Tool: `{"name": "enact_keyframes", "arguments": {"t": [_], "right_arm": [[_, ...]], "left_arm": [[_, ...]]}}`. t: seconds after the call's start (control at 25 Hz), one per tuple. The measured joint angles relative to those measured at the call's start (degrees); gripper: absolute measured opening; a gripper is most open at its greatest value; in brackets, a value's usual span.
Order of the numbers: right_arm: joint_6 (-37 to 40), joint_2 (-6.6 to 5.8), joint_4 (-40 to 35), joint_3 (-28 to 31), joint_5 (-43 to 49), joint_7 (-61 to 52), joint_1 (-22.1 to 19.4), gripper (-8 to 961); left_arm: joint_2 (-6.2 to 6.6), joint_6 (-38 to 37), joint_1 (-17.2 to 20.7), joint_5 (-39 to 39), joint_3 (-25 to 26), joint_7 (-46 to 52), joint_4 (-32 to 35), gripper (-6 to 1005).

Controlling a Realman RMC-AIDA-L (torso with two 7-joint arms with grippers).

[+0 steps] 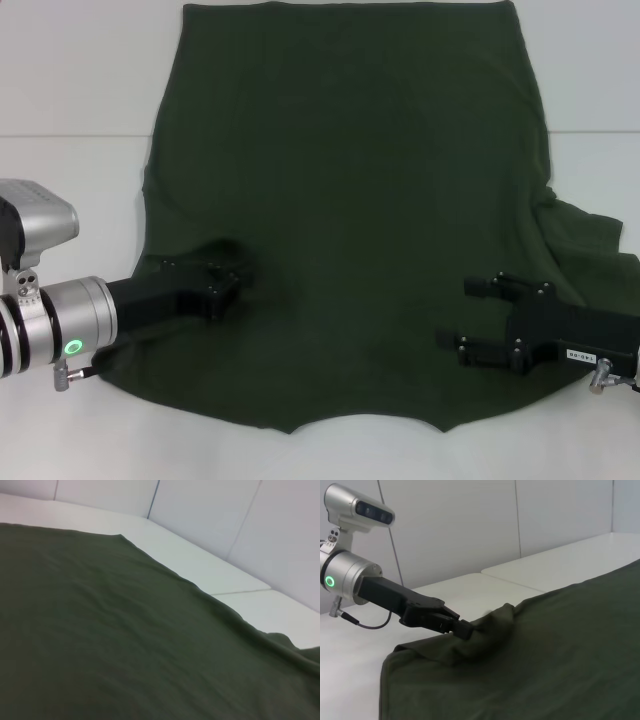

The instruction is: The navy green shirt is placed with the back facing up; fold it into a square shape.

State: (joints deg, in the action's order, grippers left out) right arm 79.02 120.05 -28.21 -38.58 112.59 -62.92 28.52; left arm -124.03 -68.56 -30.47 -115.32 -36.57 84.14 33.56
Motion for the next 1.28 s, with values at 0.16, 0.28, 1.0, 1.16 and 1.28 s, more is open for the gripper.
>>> {"name": "enact_keyframes", "arguments": {"t": [0.16, 0.28, 1.0, 1.16, 1.28], "right_arm": [[-0.12, 0.00, 0.00, 0.00, 0.00, 0.02, -0.04, 896], [-0.18, 0.00, 0.00, 0.00, 0.00, 0.03, -0.04, 896], [-0.56, 0.08, 0.07, -0.02, 0.00, -0.01, -0.04, 896], [-0.56, 0.09, 0.18, -0.03, 0.00, -0.01, -0.08, 896], [-0.61, 0.09, 0.43, -0.17, 0.00, -0.01, -0.01, 895]], "left_arm": [[-0.02, 0.69, -0.33, 1.08, 0.22, 2.50, -1.18, 103], [0.05, 0.61, -0.73, 2.19, 0.20, 4.91, -2.26, 179], [1.65, 5.40, 0.23, -1.90, 6.97, 49.32, -2.72, 850], [1.37, 7.85, -0.06, -2.24, 6.88, 53.71, -3.01, 864], [1.29, 9.27, -0.28, -0.37, 7.10, 54.70, -3.92, 863]]}}
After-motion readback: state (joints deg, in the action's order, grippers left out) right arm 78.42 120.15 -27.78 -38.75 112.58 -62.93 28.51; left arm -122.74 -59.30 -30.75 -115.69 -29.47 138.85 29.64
